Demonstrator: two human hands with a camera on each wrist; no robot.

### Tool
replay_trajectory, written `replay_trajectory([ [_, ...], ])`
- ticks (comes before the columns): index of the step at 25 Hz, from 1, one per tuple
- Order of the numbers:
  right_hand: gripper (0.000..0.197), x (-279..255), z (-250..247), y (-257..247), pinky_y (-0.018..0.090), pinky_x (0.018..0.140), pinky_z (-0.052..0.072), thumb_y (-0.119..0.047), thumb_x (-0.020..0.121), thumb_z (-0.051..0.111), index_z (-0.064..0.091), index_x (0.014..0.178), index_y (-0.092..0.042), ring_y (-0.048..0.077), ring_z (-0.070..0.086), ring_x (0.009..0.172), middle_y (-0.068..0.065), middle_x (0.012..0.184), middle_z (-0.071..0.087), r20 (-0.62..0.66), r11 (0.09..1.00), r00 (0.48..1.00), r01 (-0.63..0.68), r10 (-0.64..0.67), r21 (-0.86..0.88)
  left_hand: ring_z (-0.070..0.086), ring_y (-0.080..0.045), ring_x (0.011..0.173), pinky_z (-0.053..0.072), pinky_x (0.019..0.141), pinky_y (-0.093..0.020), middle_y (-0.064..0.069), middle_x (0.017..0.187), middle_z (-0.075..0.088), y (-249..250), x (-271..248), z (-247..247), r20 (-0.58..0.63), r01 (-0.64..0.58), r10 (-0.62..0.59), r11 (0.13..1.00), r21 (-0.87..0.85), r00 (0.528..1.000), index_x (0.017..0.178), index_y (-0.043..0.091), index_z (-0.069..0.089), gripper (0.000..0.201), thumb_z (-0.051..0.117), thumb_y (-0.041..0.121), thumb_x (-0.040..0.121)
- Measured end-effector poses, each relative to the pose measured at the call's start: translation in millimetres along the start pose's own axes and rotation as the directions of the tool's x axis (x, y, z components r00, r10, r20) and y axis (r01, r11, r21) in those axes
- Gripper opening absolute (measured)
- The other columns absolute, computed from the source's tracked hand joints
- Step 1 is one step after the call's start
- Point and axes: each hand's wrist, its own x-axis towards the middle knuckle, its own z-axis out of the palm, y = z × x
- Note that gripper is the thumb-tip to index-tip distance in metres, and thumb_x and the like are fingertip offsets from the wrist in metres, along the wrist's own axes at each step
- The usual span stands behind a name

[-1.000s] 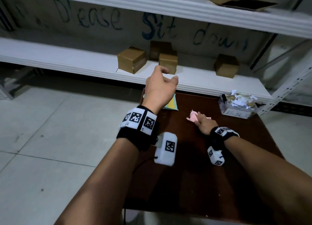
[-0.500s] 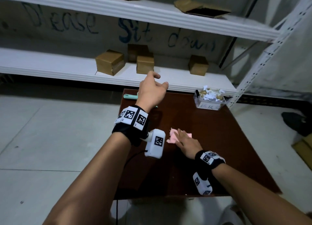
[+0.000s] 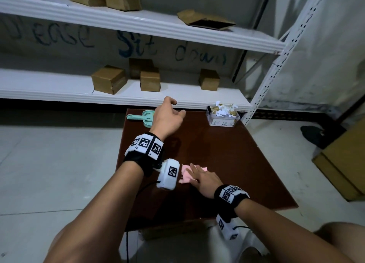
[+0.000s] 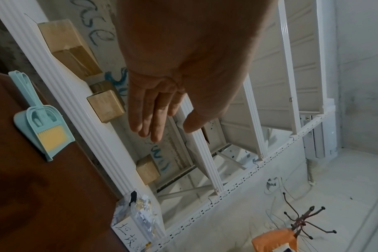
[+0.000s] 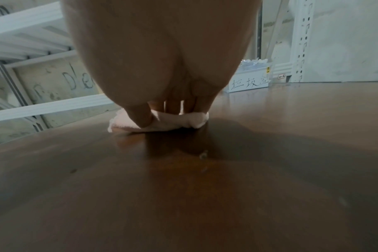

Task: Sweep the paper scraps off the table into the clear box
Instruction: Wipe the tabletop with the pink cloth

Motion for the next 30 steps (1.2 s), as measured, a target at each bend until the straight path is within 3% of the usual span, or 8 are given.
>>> replay_trajectory([
  [7,0.059,-9.1,1.9,-4.7,0.042,0.118,0.033,-0.037,0.111,0.033,0.012,0.165,-0.026,0.020,0.015,0.158,0.000,0.173,0.006,-0.002,1.000,1.000,-0.014,0.014,0.011,0.066,-0.022,0.094,0.054,0.090,-0.043,0.009,0.077,0.065,-6.2,-8.6,-5.4,-0.002,-0.021,0.021,0.999,0.035,1.000,0.121,0.020,0.053,0.037,0.068,0.035,0.090],
  [16,0.057,-44.1,15.3,-18.2,0.042,0.118,0.031,-0.037,0.111,0.034,0.016,0.164,-0.027,0.019,0.016,0.158,-0.001,0.173,0.008,-0.019,0.999,0.999,0.036,-0.035,0.014,0.064,-0.019,0.090,0.050,0.083,-0.035,0.008,0.079,0.063,-14.2,-33.9,-14.7,-0.027,-0.006,0.008,0.997,0.074,1.000,0.121,0.020,0.053,0.037,0.068,0.034,0.090],
  [20,0.057,-58.3,33.5,-19.8,0.050,0.111,0.043,-0.030,0.107,0.038,0.023,0.161,-0.038,0.022,0.021,0.156,-0.001,0.172,0.010,-0.035,0.989,0.990,0.135,-0.137,-0.058,0.064,-0.023,0.093,0.047,0.083,-0.033,0.008,0.076,0.060,-22.6,-44.6,-12.5,-0.022,0.019,-0.016,0.994,0.112,1.000,0.121,0.016,0.054,0.038,0.069,0.030,0.090],
  [23,0.064,-70.4,48.8,-23.6,0.057,0.109,0.044,-0.022,0.101,0.041,0.024,0.159,-0.044,0.026,0.013,0.158,0.000,0.173,0.008,-0.034,0.971,0.975,0.217,-0.221,-0.103,0.062,-0.020,0.085,0.045,0.079,-0.031,0.008,0.073,0.058,-24.3,-59.2,-12.0,-0.036,0.022,-0.018,0.994,0.111,0.999,0.120,0.016,0.054,0.037,0.070,0.029,0.090],
  [25,0.063,-76.2,59.1,-23.6,0.061,0.112,0.037,-0.030,0.100,0.044,0.023,0.158,-0.045,0.022,0.007,0.159,-0.006,0.172,0.004,-0.055,0.971,0.971,0.231,-0.234,-0.066,0.060,-0.016,0.078,0.044,0.076,-0.029,0.008,0.073,0.060,-23.6,-69.4,-9.9,-0.043,0.010,-0.006,0.996,0.085,0.999,0.118,0.018,0.054,0.034,0.070,0.029,0.090],
  [27,0.059,-80.9,67.3,-20.2,0.057,0.117,0.035,-0.045,0.102,0.041,0.024,0.158,-0.045,0.016,0.005,0.159,-0.013,0.172,0.005,-0.087,0.970,0.966,0.243,-0.243,-0.010,0.059,-0.015,0.076,0.044,0.076,-0.029,0.007,0.074,0.062,-23.0,-77.4,-6.5,-0.033,-0.004,0.006,0.998,0.065,0.999,0.116,0.019,0.054,0.033,0.071,0.029,0.089],
  [30,0.048,-83.8,71.5,0.3,0.051,0.118,0.035,-0.053,0.105,0.035,0.045,0.150,-0.043,0.010,0.010,0.158,-0.019,0.170,0.013,-0.118,0.971,0.971,0.218,-0.206,0.103,0.065,-0.018,0.079,0.052,0.082,-0.034,0.004,0.077,0.069,-25.9,-79.0,-2.1,0.006,0.024,-0.024,0.999,0.035,1.000,0.109,0.024,0.054,0.032,0.073,0.035,0.085],
])
